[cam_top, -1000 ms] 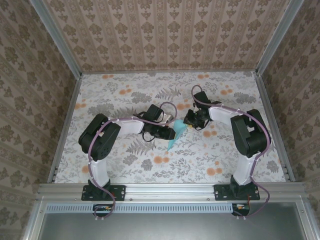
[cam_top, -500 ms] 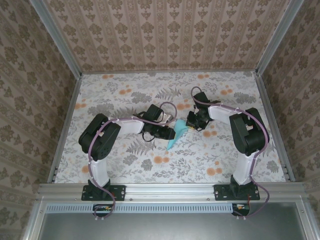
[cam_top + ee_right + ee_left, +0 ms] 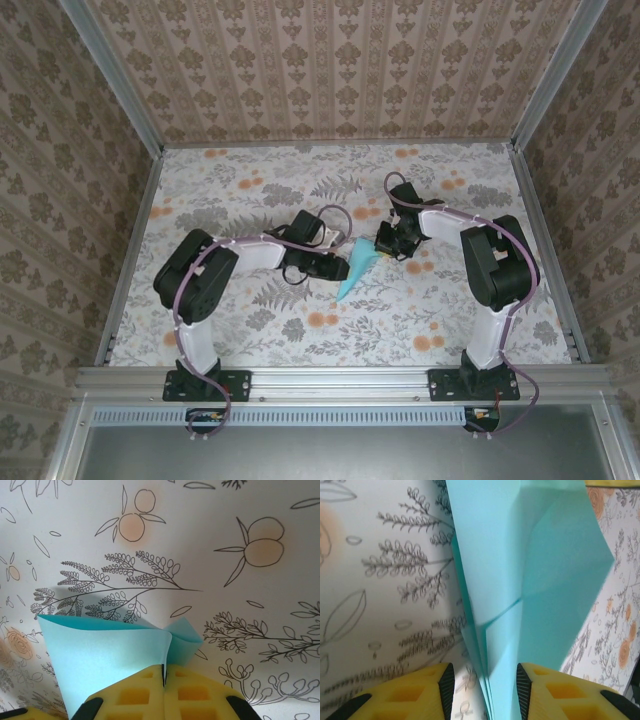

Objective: Fold a paper plane with a square sheet of paper (fold left side to right side)
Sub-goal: Fold the wing for the fifth time at the center of the table.

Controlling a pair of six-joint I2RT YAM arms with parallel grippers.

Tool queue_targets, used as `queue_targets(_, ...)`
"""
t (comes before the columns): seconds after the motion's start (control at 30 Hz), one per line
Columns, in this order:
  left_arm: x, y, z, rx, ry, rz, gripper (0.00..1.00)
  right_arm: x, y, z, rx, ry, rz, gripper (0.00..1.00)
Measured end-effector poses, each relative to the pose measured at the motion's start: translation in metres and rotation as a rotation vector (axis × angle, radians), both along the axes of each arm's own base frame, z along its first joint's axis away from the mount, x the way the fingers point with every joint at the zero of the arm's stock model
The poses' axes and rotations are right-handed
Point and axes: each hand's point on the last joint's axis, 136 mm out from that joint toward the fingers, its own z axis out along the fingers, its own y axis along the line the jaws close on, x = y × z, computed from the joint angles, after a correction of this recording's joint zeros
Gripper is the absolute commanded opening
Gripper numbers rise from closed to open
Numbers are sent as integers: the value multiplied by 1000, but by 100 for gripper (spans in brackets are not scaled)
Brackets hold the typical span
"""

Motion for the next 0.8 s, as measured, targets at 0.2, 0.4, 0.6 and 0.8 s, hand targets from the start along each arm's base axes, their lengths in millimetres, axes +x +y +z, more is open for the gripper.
queue_targets(0.2, -12, -7, 52, -72, -123, -58, 50, -1, 0, 0, -1, 3, 0, 6)
queue_targets(0.4, -35, -28, 52, -52, -141, -151, 54, -1, 0, 0, -1, 3, 0, 7)
queue_targets(0.6, -25, -33, 23, 24, -113, -151, 56, -1, 0, 0, -1, 3, 0, 8)
queue_targets(0.8, -17, -36, 10, 63, -114, -152, 49, -1, 0, 0, -1, 2, 1, 9)
